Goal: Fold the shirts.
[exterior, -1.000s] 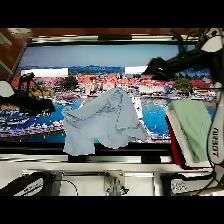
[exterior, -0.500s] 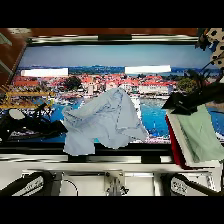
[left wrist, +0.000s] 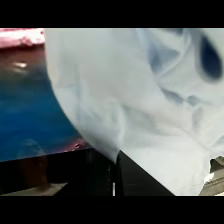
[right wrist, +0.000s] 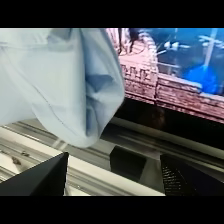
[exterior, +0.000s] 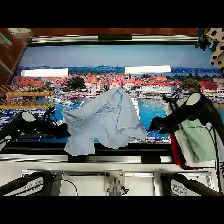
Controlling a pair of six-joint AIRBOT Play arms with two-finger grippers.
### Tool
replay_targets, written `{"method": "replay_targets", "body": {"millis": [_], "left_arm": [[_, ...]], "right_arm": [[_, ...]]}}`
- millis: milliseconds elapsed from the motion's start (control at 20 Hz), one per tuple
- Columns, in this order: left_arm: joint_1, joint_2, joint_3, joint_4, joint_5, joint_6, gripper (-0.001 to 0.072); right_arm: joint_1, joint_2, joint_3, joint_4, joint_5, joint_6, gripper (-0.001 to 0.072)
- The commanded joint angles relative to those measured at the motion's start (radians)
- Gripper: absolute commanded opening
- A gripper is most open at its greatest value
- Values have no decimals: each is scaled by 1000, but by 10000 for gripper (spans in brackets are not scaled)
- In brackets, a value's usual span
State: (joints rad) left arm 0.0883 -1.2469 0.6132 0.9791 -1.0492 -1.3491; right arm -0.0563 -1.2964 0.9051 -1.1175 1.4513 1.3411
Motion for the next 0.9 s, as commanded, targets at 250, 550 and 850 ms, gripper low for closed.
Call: {"method": "replay_targets", "body": {"millis": [250,550,850], "left_arm": [[-2,125,108,-12,-37,32,30],[-2,299,217,-11,-42,32,29],[-2,539,678,-12,110,28,29]], "right_arm": [[230,-95,-99,93,-232,27,683],[262,-76,-2,136,-241,13,74],[162,277,537,5,-211,-40,73]]}}
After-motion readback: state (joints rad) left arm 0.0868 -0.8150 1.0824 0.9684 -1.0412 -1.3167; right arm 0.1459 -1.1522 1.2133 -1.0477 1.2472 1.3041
